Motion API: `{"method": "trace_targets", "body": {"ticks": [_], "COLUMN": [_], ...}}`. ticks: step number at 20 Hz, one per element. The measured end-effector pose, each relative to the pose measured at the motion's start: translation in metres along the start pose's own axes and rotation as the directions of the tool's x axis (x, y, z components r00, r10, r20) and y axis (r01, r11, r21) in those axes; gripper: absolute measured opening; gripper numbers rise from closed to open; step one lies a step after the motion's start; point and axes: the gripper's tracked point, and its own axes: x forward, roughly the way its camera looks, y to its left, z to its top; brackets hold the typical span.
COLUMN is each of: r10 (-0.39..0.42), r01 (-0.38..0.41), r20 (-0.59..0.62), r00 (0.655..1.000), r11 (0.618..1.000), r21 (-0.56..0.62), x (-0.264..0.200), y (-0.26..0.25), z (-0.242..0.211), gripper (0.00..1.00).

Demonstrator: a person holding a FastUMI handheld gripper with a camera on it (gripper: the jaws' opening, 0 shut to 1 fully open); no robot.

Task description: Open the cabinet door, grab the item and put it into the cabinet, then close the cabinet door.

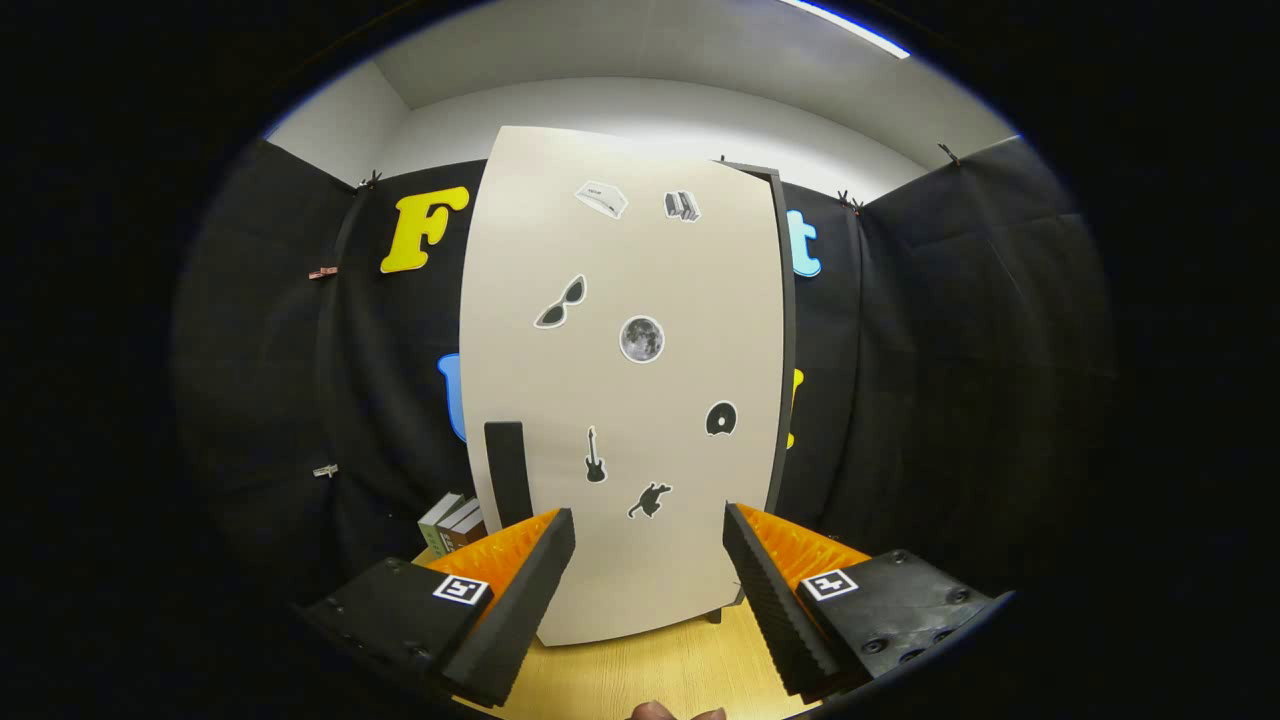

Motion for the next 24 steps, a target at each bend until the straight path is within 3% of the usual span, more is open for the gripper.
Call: {"method": "trace_targets", "body": {"ticks": [24], "r10": [-0.013], "r01": [0.013], "r20": [0.012], "r00": [1.000], "r11": [0.999], "r21": [-0.033], "x": [-0.005], "y": [-0.016], "z": [-0.005], "gripper": [0.97]}}
